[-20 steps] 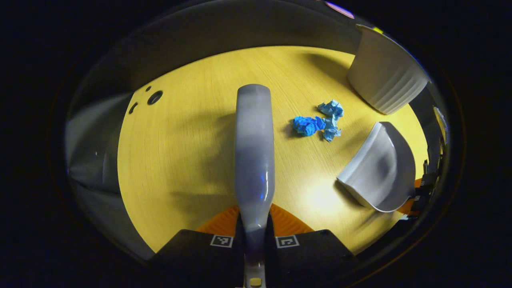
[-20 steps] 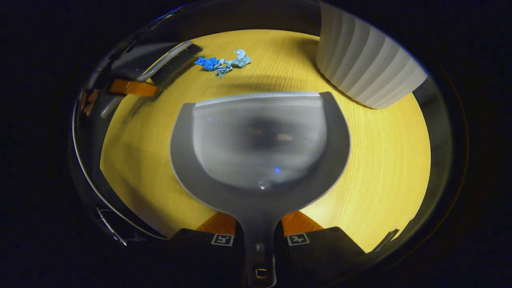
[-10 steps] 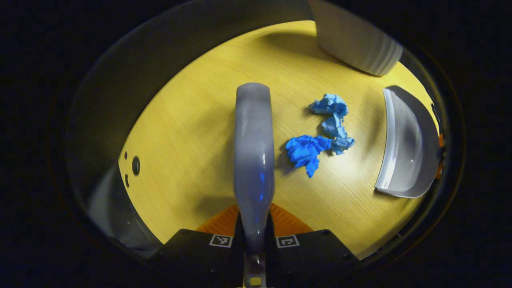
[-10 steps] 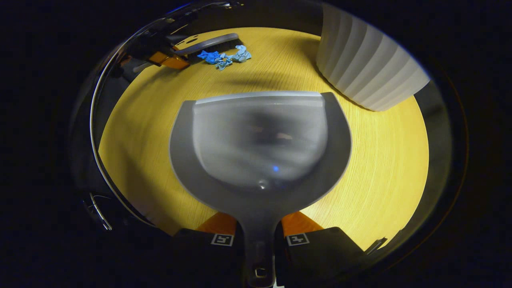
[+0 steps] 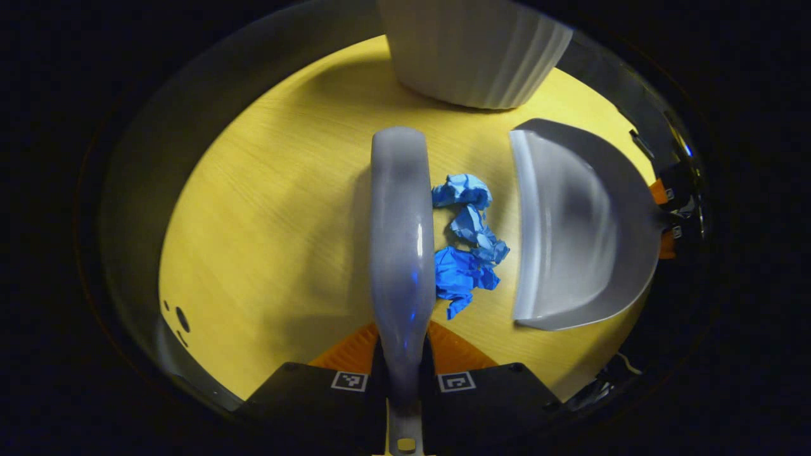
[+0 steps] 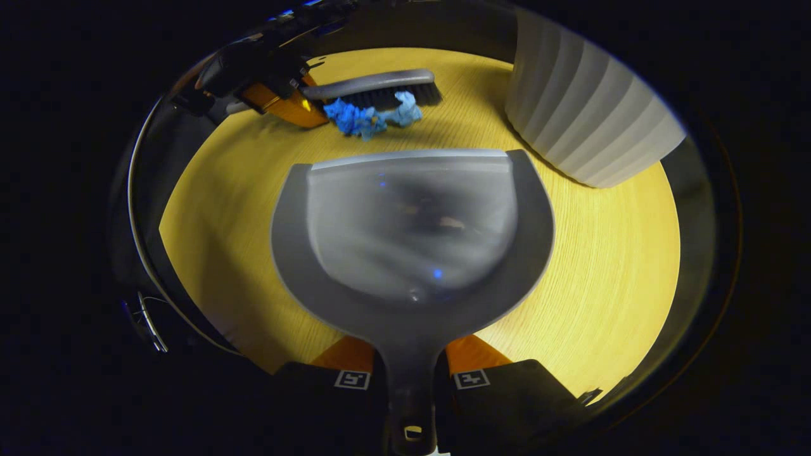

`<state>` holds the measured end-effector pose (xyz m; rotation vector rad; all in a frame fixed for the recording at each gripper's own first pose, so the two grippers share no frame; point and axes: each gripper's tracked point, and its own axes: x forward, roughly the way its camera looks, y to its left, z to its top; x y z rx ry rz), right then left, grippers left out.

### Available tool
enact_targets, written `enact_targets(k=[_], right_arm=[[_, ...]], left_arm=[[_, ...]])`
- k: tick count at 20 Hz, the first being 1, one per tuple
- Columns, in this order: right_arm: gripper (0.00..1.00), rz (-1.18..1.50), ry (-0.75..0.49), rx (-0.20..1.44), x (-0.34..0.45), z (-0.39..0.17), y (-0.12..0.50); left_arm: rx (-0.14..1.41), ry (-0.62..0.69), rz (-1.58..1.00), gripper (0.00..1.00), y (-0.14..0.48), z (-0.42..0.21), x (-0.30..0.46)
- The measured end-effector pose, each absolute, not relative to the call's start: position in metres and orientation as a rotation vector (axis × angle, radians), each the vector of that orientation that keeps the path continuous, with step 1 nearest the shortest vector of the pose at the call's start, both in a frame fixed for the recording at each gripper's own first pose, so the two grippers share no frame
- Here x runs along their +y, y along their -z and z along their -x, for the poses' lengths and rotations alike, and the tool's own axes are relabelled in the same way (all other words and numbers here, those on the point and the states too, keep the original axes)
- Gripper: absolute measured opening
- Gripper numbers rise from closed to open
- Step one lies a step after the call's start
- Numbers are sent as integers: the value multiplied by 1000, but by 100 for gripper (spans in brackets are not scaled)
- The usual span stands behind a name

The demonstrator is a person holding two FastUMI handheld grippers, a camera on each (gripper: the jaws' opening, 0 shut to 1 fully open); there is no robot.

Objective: Pick up the small broom and dustpan from the desktop, sweep the trash into the dustpan with the broom, and then empty the trash into the garbage bin.

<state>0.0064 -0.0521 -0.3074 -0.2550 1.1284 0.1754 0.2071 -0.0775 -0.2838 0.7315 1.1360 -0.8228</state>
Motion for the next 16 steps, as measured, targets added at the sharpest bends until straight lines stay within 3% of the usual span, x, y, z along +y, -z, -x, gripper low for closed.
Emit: enact_targets(k=[5, 7, 12, 16], right_arm=[[33, 269, -207, 1114, -56, -4, 307], [33, 270, -218, 1112, -56, -5, 307], [33, 298, -261, 1090, -56, -3, 307], [33, 283, -285, 1082, -56, -2, 306]], left_arm=[[1233, 906, -632, 29, 276, -160, -97], [1263, 919, -609, 26, 274, -143, -103], [1300, 863, -536, 26, 271, -121, -103], [1269, 740, -382, 26, 260, -108, -90]])
